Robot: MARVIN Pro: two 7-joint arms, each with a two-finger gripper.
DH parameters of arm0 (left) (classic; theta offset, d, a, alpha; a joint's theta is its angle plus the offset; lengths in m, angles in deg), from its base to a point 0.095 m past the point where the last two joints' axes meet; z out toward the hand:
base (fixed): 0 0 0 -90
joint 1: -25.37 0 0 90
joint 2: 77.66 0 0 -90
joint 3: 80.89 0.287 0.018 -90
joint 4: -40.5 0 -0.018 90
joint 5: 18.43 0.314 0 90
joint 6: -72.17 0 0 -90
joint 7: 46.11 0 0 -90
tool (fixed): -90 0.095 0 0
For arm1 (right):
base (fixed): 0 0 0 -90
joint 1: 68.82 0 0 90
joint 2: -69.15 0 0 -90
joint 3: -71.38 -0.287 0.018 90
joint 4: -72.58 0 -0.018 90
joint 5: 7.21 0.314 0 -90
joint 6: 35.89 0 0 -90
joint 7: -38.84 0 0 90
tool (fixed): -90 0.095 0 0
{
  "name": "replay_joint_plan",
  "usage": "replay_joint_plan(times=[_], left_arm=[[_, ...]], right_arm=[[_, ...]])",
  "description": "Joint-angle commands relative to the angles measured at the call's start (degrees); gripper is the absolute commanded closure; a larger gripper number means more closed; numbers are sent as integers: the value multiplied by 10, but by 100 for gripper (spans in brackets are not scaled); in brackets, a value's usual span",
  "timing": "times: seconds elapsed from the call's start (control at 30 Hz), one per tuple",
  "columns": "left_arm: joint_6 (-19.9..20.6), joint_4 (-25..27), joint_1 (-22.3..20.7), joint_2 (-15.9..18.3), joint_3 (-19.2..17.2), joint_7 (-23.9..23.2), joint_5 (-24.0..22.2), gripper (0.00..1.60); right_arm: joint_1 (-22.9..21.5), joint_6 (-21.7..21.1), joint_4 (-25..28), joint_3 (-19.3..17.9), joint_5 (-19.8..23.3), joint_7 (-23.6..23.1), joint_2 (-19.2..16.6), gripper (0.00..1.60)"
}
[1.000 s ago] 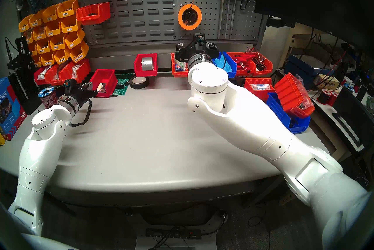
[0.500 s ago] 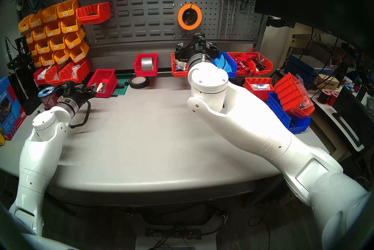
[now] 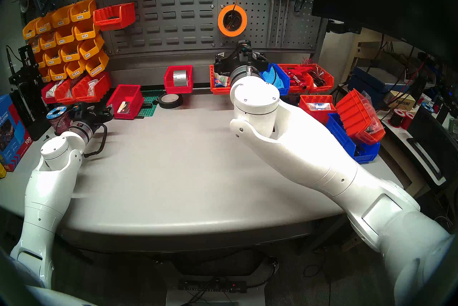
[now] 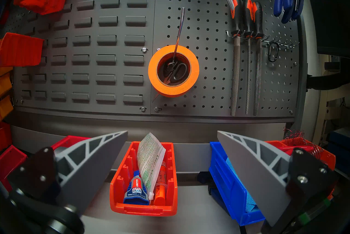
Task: Hang all the unorganized tool boxes onto the wall
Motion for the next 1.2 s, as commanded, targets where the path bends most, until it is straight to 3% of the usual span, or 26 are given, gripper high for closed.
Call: replay_joint_plan(times=[0.0,0.63,0.9,1.17], left_arm=[[-38,-15,-27,-4,3,-25,-6,25],[-95,-109,-78,-10,22,-55,-5,43],[-103,-127,-85,-13,28,-64,-7,32],[-102,-137,-94,-18,37,-71,-10,40]], right_arm=[[-9,-1,4,-2,-4,0,1,0],[-9,-1,4,-2,-4,0,1,0],[-9,-1,4,-2,-4,0,1,0],[-9,-1,4,-2,-4,0,1,0]])
